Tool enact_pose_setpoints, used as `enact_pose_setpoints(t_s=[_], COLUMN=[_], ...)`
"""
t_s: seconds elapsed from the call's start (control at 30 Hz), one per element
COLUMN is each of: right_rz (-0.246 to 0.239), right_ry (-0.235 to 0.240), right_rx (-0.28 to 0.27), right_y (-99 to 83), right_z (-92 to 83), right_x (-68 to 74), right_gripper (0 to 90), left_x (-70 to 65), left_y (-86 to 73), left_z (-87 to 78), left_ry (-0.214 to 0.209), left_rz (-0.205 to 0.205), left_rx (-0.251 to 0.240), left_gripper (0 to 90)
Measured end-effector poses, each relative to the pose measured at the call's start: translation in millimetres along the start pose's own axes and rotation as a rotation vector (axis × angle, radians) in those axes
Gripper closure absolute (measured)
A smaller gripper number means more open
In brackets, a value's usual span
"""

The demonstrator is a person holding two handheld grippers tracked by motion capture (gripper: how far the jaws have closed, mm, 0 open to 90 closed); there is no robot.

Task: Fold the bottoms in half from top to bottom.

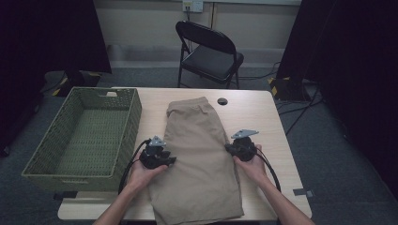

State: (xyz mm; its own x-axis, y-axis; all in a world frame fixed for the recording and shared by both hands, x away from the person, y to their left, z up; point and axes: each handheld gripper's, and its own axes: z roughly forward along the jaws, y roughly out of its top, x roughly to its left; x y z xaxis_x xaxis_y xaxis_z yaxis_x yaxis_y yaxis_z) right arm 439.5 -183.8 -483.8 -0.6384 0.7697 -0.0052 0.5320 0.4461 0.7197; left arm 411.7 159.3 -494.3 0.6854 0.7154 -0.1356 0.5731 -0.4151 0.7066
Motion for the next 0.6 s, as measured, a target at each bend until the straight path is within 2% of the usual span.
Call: enact_pose_setpoints(t_s=[0.03, 0.07, 0.13, 0.3, 0.47, 0.6], right_rz=[0.0, -0.021, -0.036, -0.041, -0.037, -0.061], right_ry=[0.0, -0.006, -0.014, -0.01, -0.018, -0.015], right_rx=[0.0, 0.035, 0.045, 0.051, 0.073, 0.086], right_y=[0.0, -5.7, -8.8, -13.6, -16.8, -20.7], right_z=[0.0, 2.9, 1.4, -3.6, -9.8, -16.2], right_x=[0.0, 3.1, 5.2, 5.1, 7.5, 7.9], right_gripper=[90.0, 90.0, 89.8, 89.0, 87.1, 80.3], left_x=[0.0, -2.2, -3.7, -6.2, -11.4, -14.8], left_y=[0.0, 0.3, 0.3, -0.3, 1.0, 1.1], left_z=[0.0, 0.5, 0.3, 1.2, 3.1, 4.6], left_ry=[0.0, -0.003, 0.001, -0.032, -0.03, -0.032], left_rz=[0.0, 0.005, 0.011, 0.015, 0.027, 0.038], left_rx=[0.0, 0.003, 0.006, 0.002, 0.008, 0.004], left_gripper=[57.9, 56.7, 56.2, 55.6, 53.7, 51.6])
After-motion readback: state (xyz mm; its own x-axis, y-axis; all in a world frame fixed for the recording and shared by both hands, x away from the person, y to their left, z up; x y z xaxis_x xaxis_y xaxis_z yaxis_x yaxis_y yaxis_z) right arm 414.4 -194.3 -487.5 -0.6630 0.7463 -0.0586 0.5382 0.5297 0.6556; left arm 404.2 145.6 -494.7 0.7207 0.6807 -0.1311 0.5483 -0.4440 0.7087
